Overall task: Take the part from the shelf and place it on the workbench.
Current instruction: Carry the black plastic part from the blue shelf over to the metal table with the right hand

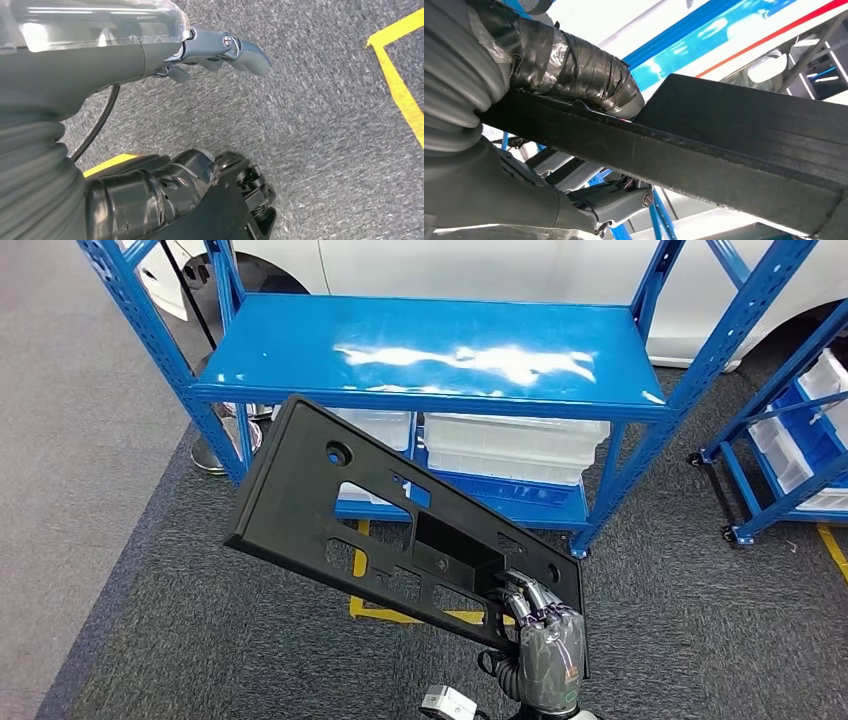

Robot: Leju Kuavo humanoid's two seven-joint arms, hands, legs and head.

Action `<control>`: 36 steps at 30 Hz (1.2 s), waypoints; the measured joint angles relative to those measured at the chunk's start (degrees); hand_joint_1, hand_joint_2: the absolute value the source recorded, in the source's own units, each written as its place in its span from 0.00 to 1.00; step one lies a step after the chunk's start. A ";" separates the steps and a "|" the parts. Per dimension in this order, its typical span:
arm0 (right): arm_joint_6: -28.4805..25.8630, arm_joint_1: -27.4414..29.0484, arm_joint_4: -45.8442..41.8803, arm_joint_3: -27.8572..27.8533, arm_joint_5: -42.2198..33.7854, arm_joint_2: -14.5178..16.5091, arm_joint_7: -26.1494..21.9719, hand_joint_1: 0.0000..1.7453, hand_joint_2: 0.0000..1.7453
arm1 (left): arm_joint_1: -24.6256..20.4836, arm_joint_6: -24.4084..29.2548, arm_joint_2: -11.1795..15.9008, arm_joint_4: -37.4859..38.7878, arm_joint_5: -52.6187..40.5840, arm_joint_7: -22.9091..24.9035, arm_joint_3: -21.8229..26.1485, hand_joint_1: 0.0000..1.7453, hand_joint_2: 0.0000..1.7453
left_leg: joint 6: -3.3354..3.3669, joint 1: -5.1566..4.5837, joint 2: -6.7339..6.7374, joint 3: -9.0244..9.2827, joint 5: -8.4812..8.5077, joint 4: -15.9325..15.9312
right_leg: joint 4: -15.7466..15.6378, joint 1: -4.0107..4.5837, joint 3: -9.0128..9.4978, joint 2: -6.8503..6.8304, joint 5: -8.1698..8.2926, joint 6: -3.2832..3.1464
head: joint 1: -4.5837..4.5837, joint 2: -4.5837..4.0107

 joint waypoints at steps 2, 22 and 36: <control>0.00 0.05 -0.01 0.00 -0.01 0.01 -0.09 1.00 1.00 | 0.00 0.02 0.01 0.00 -0.04 0.00 0.01 0.00 1.00 | -0.58 -0.21 0.17 -0.31 -0.17 0.41 | -2.48 0.26 0.92 -0.24 0.15 -0.48 | -0.04 0.00; -0.07 1.46 -1.47 -2.94 -3.33 1.93 -5.98 1.00 1.00 | 0.16 0.14 -0.13 0.00 -0.60 -0.01 0.42 0.00 1.00 | 0.27 0.51 -1.24 0.27 0.51 -1.02 | 0.27 0.30 -1.53 2.19 -0.90 -0.15 | -0.03 0.00; -0.07 2.60 -2.16 -5.65 -6.30 3.71 -9.19 1.00 1.00 | 0.09 0.25 -0.17 0.00 -1.09 0.01 0.98 0.00 1.00 | -1.55 -0.08 1.66 -0.50 -1.45 1.39 | -3.08 0.22 0.62 -0.22 0.60 -1.59 | -0.08 0.00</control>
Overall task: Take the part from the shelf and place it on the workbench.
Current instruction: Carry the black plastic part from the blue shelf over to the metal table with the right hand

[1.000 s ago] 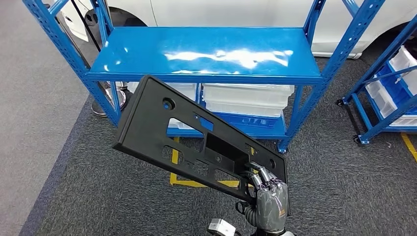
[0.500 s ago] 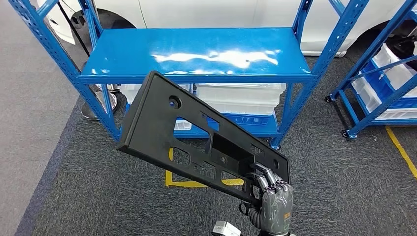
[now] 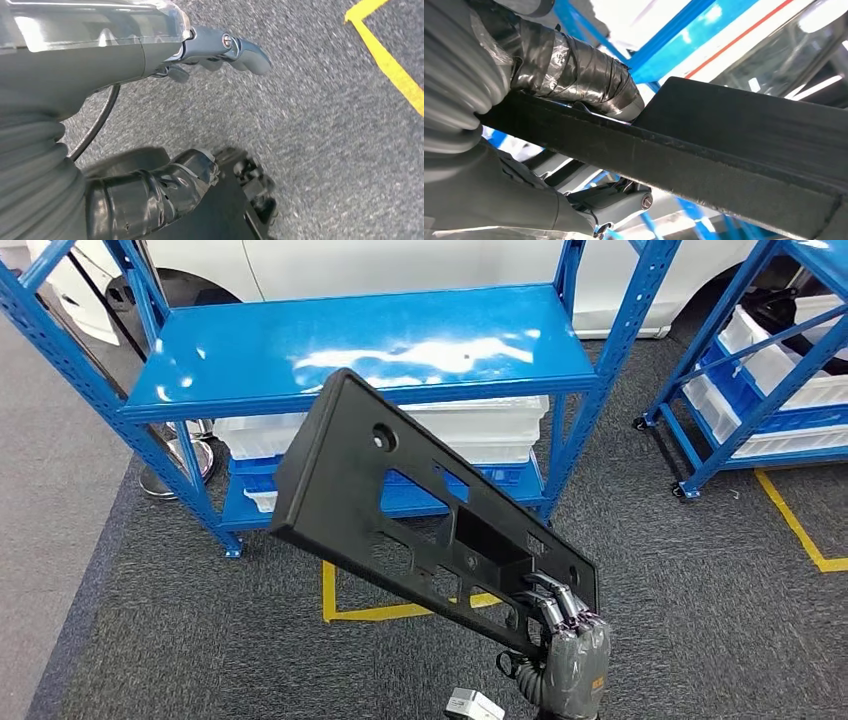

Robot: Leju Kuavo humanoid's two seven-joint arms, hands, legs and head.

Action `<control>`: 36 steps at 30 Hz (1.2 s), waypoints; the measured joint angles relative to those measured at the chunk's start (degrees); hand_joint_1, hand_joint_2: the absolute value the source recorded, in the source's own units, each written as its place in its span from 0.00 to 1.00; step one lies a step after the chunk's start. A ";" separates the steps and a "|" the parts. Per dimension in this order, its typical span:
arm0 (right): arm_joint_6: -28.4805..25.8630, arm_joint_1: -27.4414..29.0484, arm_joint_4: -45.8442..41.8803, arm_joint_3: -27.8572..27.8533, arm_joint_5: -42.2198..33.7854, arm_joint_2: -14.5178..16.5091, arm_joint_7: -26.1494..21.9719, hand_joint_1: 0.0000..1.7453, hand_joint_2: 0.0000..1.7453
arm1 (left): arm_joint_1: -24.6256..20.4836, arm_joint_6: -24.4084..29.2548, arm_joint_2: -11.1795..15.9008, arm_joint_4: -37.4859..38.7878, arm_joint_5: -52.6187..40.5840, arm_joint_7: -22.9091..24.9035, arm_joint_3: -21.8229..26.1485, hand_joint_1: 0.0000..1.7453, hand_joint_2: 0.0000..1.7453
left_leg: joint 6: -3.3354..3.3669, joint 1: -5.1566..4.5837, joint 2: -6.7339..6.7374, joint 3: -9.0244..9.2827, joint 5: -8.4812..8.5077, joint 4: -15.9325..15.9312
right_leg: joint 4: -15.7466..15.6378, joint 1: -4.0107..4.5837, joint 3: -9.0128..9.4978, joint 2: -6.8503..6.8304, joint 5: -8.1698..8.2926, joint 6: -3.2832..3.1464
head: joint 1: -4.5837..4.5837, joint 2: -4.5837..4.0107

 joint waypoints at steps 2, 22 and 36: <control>0.00 0.09 -0.08 -0.41 -0.25 0.33 -0.21 1.00 1.00 | 0.05 0.02 0.00 0.00 -0.03 0.02 0.22 0.00 1.00 | -0.52 0.23 -1.32 -2.12 -3.37 5.04 | -0.23 -0.17 -0.03 0.49 0.25 -0.57 | -0.01 0.00; -0.02 1.26 -0.61 -1.84 -3.55 0.96 -1.55 1.00 1.00 | 0.24 0.22 -0.18 0.00 -0.08 0.12 0.87 0.00 1.00 | 2.06 0.27 -1.11 0.89 1.44 -2.09 | 13.22 -0.29 -6.78 1.23 -4.49 1.80 | 0.26 0.00; -0.02 1.89 -0.92 -2.13 -4.98 1.35 -1.81 1.00 1.00 | 0.32 0.55 -0.26 0.00 -0.23 0.30 1.55 0.00 1.00 | -0.84 0.26 -2.19 -5.97 -7.04 14.31 | -0.27 0.14 -0.69 1.88 0.75 -1.05 | 0.19 0.00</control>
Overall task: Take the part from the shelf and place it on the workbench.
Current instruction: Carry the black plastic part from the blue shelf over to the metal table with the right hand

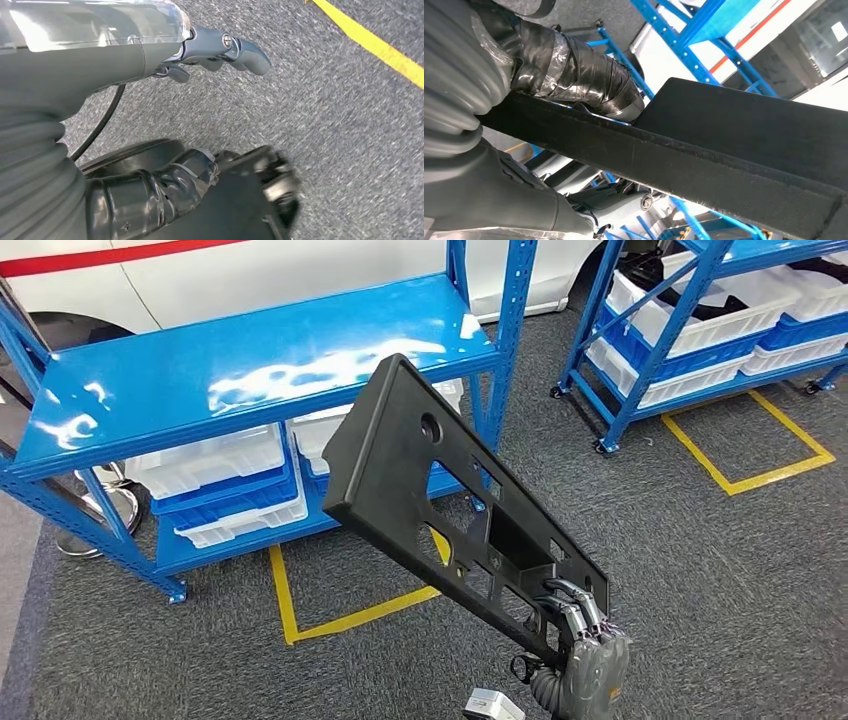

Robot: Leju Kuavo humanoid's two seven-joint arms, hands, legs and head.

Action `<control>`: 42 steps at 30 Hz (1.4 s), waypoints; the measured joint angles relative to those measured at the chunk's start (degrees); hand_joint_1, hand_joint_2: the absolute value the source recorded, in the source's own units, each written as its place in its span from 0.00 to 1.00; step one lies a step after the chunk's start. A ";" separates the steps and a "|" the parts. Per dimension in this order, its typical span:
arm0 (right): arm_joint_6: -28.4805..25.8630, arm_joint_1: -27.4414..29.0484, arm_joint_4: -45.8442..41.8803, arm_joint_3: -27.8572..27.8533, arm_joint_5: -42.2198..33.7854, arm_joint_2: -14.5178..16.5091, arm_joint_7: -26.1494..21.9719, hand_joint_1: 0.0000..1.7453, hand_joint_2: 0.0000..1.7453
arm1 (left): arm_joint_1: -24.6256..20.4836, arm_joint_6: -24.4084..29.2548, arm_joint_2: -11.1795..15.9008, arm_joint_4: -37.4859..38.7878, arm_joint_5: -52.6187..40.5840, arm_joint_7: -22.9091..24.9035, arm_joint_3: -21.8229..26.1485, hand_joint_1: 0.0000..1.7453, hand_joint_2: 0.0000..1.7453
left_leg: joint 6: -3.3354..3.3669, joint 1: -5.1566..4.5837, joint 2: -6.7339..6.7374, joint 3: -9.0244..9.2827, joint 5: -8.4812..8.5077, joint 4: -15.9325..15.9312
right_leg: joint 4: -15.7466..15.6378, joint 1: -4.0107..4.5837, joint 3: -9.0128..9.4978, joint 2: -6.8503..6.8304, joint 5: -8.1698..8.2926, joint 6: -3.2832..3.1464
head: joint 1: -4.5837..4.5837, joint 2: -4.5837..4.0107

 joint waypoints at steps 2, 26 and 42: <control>0.00 0.04 0.00 -0.03 -0.19 0.01 0.00 1.00 1.00 | 0.03 0.02 0.00 0.00 -0.04 0.01 0.16 0.00 1.00 | 0.20 0.01 -0.30 1.84 3.34 -4.06 | 0.15 0.01 0.05 0.89 0.00 0.01 | -0.01 0.00; -0.03 1.03 -0.86 -0.04 -4.51 -0.05 -0.31 1.00 1.00 | -0.37 0.09 -0.02 0.00 -0.84 -0.07 0.44 0.00 1.00 | 0.48 -0.20 3.31 6.42 4.81 -12.97 | 0.18 -0.06 0.10 -2.17 -0.60 0.47 | 0.18 0.00; -0.09 1.74 -2.21 -0.61 -7.37 0.16 -1.75 1.00 1.00 | -0.24 0.16 -0.02 0.00 -0.85 -0.29 1.07 0.00 1.00 | 2.82 0.21 -1.35 6.60 8.51 -16.42 | 4.80 0.13 -2.79 1.78 -2.75 2.17 | 0.33 0.00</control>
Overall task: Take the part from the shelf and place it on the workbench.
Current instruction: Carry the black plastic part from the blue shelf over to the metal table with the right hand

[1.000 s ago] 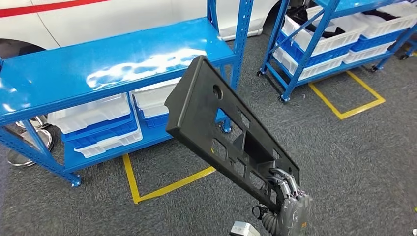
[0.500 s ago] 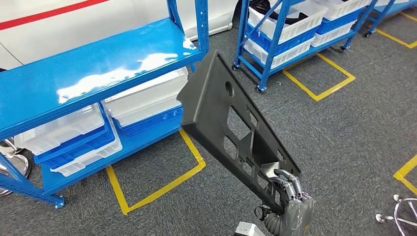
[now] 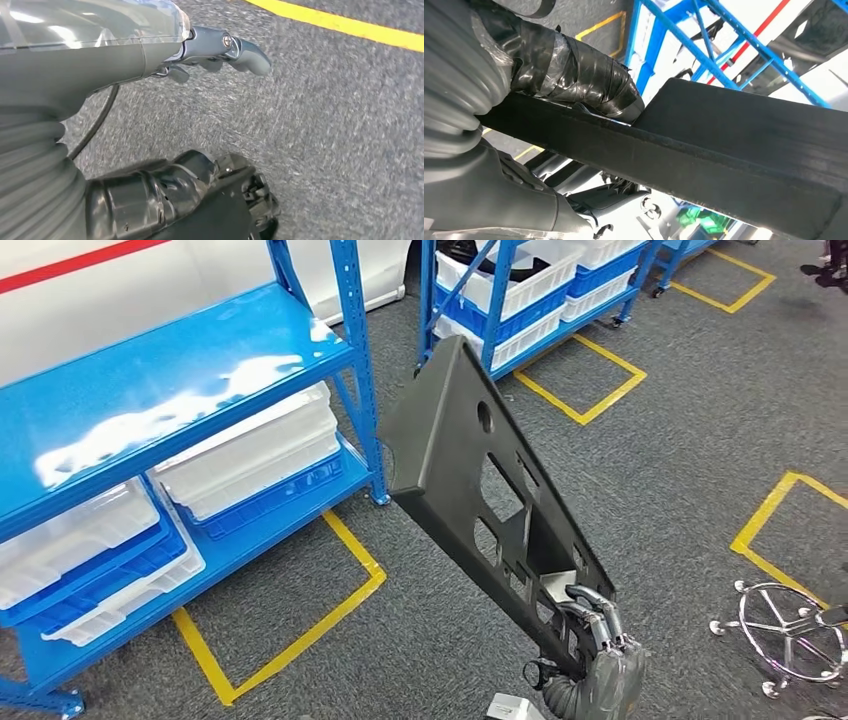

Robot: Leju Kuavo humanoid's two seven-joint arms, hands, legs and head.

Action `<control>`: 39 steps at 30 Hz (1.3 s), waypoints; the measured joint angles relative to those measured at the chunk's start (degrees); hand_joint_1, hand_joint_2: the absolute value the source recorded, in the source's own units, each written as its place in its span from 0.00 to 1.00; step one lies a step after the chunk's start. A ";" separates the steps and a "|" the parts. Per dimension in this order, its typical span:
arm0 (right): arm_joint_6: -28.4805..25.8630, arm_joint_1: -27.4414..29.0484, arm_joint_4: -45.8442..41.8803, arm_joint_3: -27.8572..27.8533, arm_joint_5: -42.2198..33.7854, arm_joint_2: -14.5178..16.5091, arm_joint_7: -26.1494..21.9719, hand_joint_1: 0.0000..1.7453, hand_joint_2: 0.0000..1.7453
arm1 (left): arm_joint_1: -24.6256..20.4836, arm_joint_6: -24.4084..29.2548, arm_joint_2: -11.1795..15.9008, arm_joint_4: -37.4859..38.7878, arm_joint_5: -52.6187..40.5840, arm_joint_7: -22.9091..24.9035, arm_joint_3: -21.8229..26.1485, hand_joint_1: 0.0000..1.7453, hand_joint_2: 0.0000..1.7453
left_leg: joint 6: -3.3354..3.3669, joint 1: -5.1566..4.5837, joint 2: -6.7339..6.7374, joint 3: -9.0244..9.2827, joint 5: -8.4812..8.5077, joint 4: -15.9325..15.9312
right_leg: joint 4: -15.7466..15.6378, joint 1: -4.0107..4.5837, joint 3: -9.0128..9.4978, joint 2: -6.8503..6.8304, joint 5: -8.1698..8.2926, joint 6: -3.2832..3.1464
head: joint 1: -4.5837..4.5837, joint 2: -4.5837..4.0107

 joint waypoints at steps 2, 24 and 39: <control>0.00 0.00 -0.13 -0.11 -0.13 0.05 -0.21 1.00 1.00 | 0.17 -0.02 0.01 0.00 0.01 -0.02 0.14 0.00 1.00 | 0.27 -0.22 1.54 -0.03 -0.02 -0.05 | 6.68 -0.14 -3.08 -1.79 -3.49 0.38 | 0.06 0.00; -0.02 0.28 -0.65 -1.48 -0.80 1.07 -0.44 1.00 1.00 | 0.27 0.14 0.02 0.01 0.15 -0.10 0.93 0.00 1.00 | -2.33 0.50 -3.33 -0.65 -1.42 3.03 | -4.63 -0.20 3.17 2.73 2.21 -1.35 | 0.00 0.00; -0.04 2.00 -0.72 -1.95 -1.02 1.06 -0.43 1.00 1.00 | 0.30 0.40 -0.24 0.00 0.08 -0.44 1.52 0.00 1.00 | -0.51 -0.23 5.27 0.78 -1.60 0.60 | -2.86 0.12 2.88 -5.98 1.47 0.30 | 0.07 0.00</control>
